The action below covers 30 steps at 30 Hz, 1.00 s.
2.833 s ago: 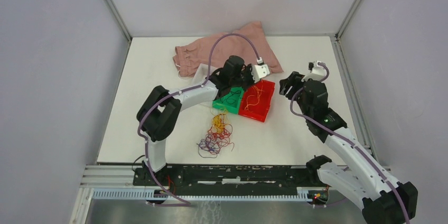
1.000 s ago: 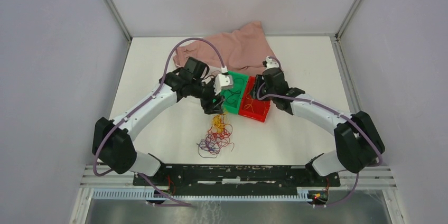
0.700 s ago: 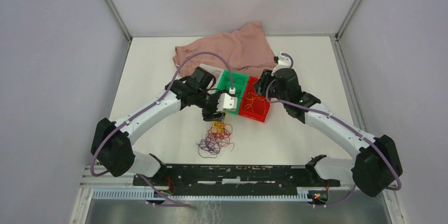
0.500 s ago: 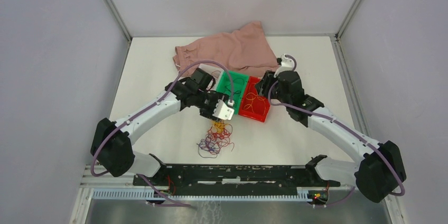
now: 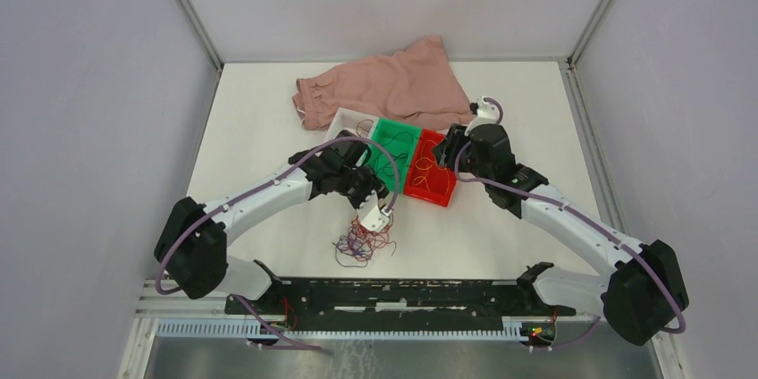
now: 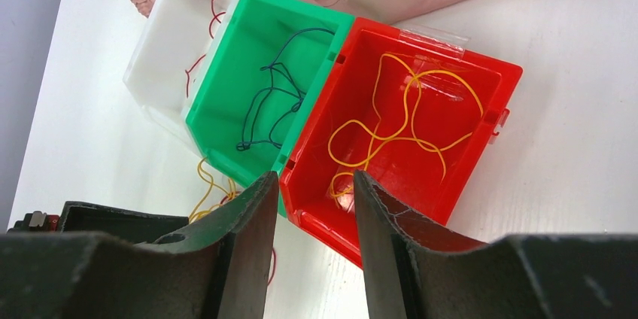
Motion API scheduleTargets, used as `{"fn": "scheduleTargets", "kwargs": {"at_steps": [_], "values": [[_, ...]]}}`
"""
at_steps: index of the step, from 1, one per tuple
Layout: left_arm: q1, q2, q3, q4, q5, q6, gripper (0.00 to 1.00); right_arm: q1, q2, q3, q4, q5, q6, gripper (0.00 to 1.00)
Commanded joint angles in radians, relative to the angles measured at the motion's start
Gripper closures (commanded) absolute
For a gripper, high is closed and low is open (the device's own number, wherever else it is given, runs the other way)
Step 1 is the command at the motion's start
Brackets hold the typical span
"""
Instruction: Untangle the cables
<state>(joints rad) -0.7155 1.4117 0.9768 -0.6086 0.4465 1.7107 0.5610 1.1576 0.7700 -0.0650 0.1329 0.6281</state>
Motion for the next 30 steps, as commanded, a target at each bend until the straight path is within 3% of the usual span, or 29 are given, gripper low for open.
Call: {"fn": "scheduleTargets", "kwargs": {"at_steps": [1,11,15,23,27,30], "values": [[-0.011,0.01,-0.005,0.099,0.0,0.119,0.58,0.004,-0.032,-0.013,0.043,0.002,0.02,0.52],[-0.021,-0.016,-0.001,0.099,0.021,0.087,0.96,0.004,-0.051,-0.027,0.063,-0.006,0.03,0.54],[-0.025,-0.083,0.006,0.091,0.039,-0.007,0.97,0.003,-0.071,-0.035,0.1,-0.041,0.023,0.51],[-0.03,-0.21,0.251,-0.051,0.086,-0.6,0.97,0.004,-0.105,-0.091,0.304,-0.265,-0.025,0.31],[-0.03,-0.284,0.328,-0.131,0.118,-0.764,0.97,0.005,-0.085,-0.113,0.457,-0.431,-0.02,0.28],[-0.03,-0.36,0.322,-0.146,0.135,-0.797,0.97,0.006,-0.056,-0.104,0.52,-0.515,0.015,0.27]]}}
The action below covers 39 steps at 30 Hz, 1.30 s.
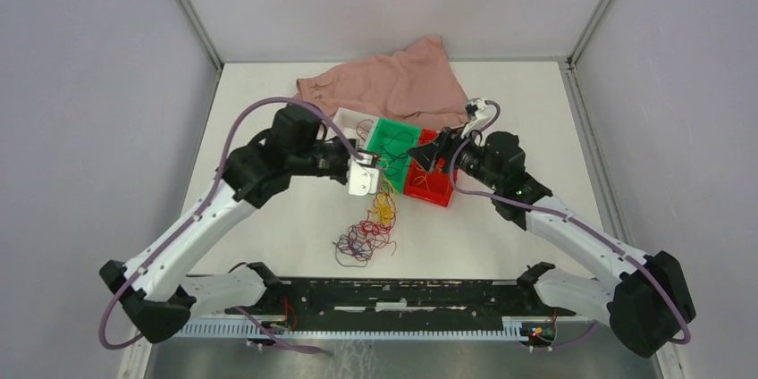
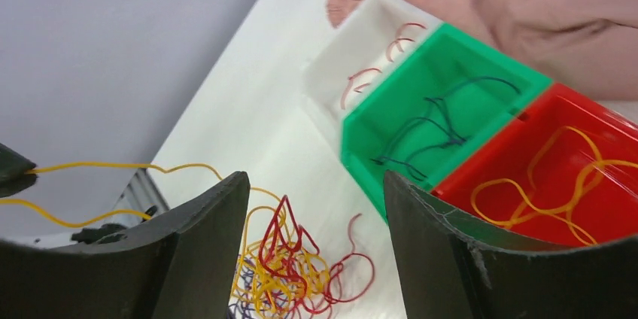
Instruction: Untangle the cables
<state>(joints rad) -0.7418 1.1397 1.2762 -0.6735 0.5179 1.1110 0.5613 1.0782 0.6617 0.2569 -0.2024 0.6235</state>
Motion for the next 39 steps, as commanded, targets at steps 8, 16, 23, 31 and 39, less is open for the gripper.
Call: {"fn": "scheduleTargets", "kwargs": {"at_steps": [8,16,23,31,39], "values": [[-0.003,-0.202,0.006,-0.018,0.06,-0.239,0.97,0.125,0.12,0.073,0.28,-0.303,0.039,0.27],[-0.004,-0.234,0.003,-0.005,0.063,-0.218,0.97,0.26,0.186,0.103,0.274,-0.296,-0.01,0.24],[-0.003,-0.238,0.045,-0.001,0.095,-0.252,0.97,0.323,0.297,0.216,0.102,-0.124,-0.099,0.27],[-0.004,-0.232,0.157,0.031,0.128,-0.343,0.97,0.375,0.406,0.217,0.107,-0.038,-0.113,0.34],[-0.004,-0.22,0.308,0.124,0.088,-0.345,0.97,0.385,0.442,0.093,0.241,0.007,-0.078,0.38]]}}
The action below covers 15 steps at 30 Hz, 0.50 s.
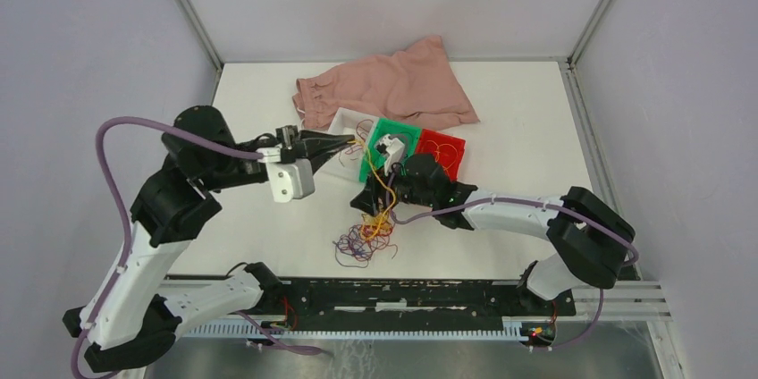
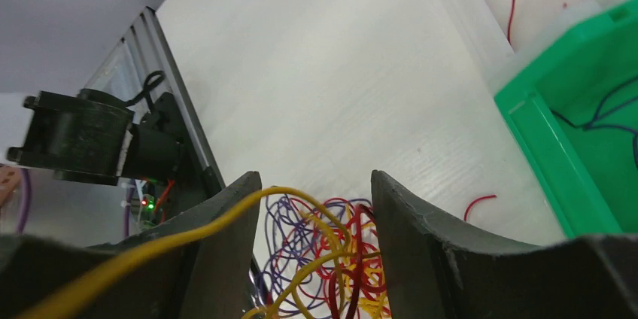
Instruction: Untangle the cables
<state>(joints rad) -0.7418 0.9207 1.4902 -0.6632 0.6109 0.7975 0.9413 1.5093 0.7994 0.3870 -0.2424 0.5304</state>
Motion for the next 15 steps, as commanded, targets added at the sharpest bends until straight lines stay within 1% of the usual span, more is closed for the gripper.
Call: {"fn": "scheduleTargets", "kwargs": {"at_steps": [1,5,10,12,15], "values": [[-0.004,-0.002,0.104,0.13,-0.012,-0.016,0.97,0.006,0.014,-0.056,0.123,0.053,0.018,0.38],[-0.004,-0.012,0.12,0.247,-0.05,0.036,0.97,0.011,0.037,-0.093,0.162,0.073,0.027,0.38],[-0.004,-0.018,0.11,0.408,-0.119,0.136,0.97,0.027,0.067,-0.122,0.193,0.084,0.037,0.38],[-0.004,-0.015,0.101,0.485,-0.137,0.165,0.97,0.034,0.075,-0.126,0.197,0.087,0.038,0.38],[-0.004,-0.014,0.065,0.644,-0.161,0.204,0.97,0.048,0.074,-0.13,0.192,0.1,0.03,0.38]]}}
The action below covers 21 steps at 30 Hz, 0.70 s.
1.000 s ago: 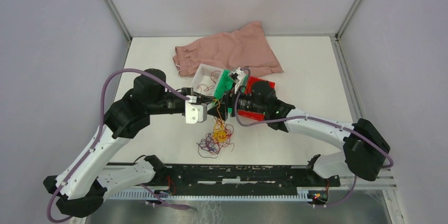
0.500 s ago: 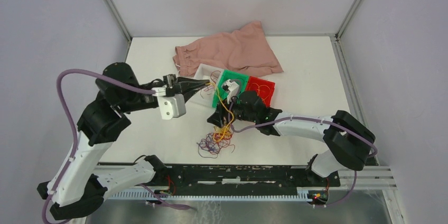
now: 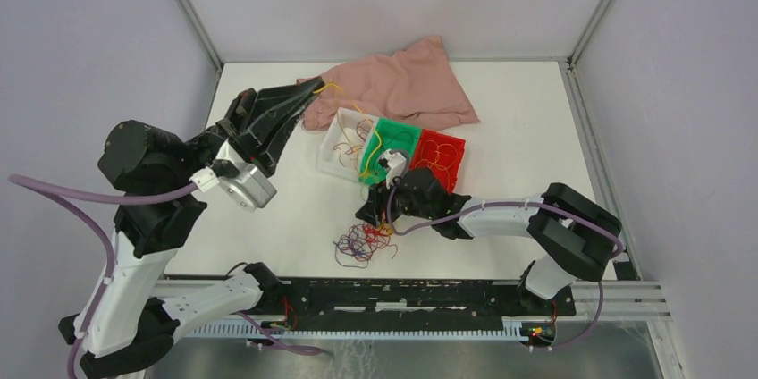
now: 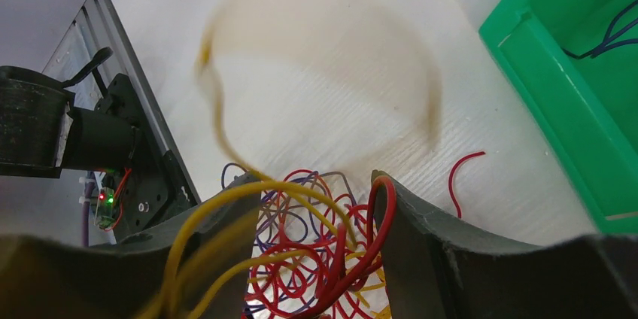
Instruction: Untangle the cables
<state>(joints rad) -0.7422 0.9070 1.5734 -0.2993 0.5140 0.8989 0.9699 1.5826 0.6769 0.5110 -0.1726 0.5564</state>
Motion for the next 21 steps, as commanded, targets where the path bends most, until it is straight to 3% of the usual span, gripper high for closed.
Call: {"fn": "scheduleTargets", "kwargs": {"at_steps": [1,12,21], "values": [[-0.003,0.004,-0.023,0.319,-0.071,0.124,0.97,0.023,0.002,-0.008,0.064,0.033,0.002,0.37],[-0.003,0.125,0.017,0.767,-0.223,0.287,0.97,0.07,-0.016,-0.007,0.042,0.033,-0.027,0.29],[-0.003,0.238,0.159,0.894,-0.265,0.305,0.97,0.086,-0.042,-0.032,0.057,0.056,-0.049,0.19]]}}
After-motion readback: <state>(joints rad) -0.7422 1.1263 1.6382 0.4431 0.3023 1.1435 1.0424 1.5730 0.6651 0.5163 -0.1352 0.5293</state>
